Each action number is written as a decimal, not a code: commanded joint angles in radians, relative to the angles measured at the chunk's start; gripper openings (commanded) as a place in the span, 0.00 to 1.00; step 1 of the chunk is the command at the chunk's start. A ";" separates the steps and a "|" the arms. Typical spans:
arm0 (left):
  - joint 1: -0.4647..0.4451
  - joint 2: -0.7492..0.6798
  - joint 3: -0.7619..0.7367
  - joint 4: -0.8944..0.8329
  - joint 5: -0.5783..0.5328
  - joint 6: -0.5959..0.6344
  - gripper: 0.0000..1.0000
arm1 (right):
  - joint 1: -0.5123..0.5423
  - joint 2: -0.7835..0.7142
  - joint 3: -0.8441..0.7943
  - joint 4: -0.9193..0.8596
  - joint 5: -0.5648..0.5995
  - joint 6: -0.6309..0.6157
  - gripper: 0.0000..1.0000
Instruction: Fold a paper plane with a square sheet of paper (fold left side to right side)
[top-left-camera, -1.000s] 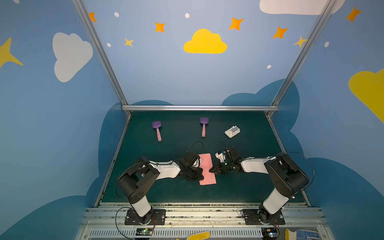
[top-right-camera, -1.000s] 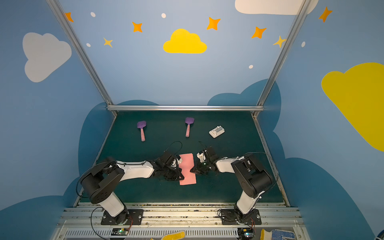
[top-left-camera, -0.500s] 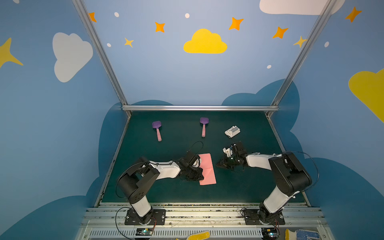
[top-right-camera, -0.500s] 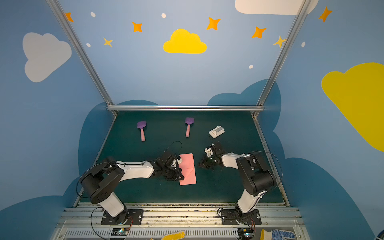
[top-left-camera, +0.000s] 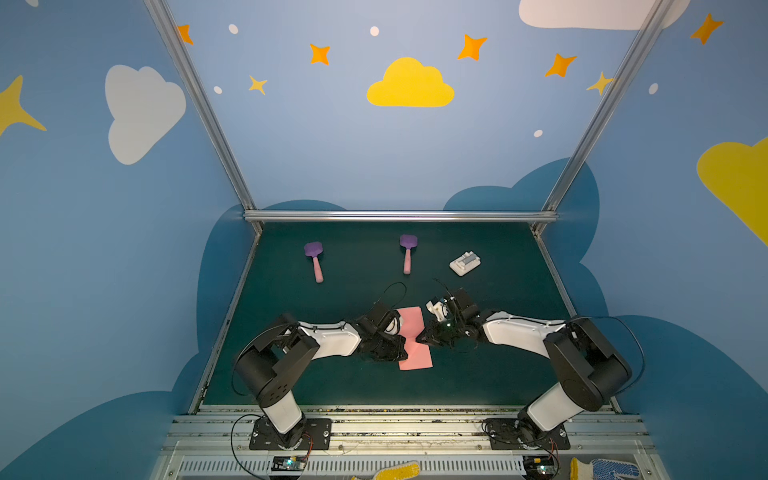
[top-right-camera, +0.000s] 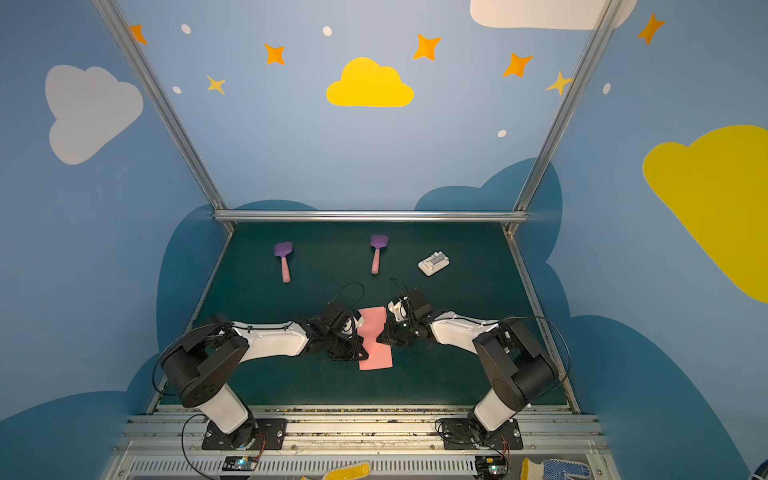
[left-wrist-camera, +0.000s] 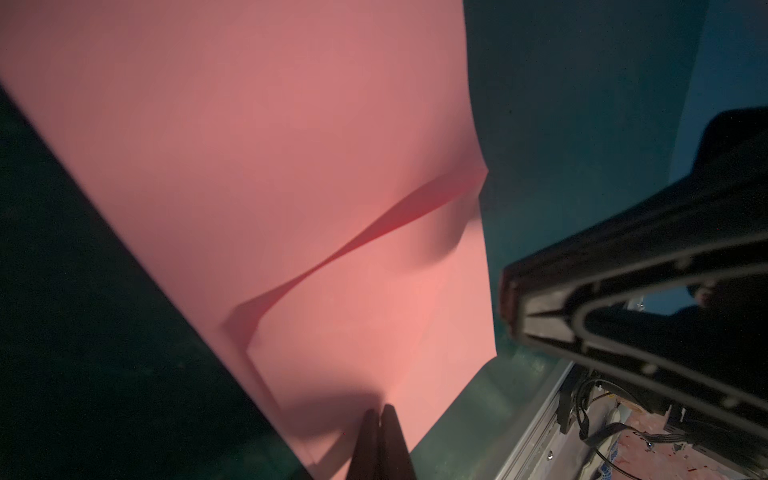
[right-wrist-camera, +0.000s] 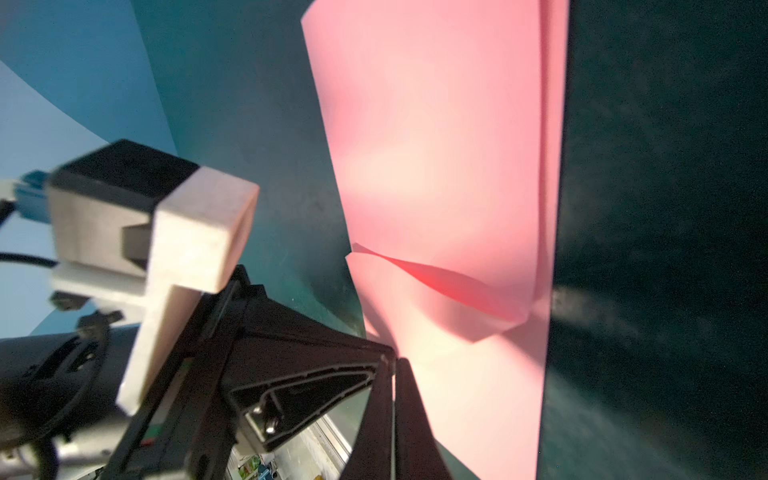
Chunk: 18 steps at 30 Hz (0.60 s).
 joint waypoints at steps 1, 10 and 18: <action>-0.005 0.026 -0.007 -0.047 -0.014 0.014 0.04 | 0.009 0.047 0.021 0.029 0.028 0.019 0.00; -0.005 0.011 -0.037 -0.043 0.004 0.004 0.04 | 0.000 0.119 -0.030 0.064 0.063 0.029 0.00; -0.019 -0.106 -0.197 0.006 0.022 -0.083 0.04 | -0.002 0.111 -0.068 0.085 0.086 0.061 0.00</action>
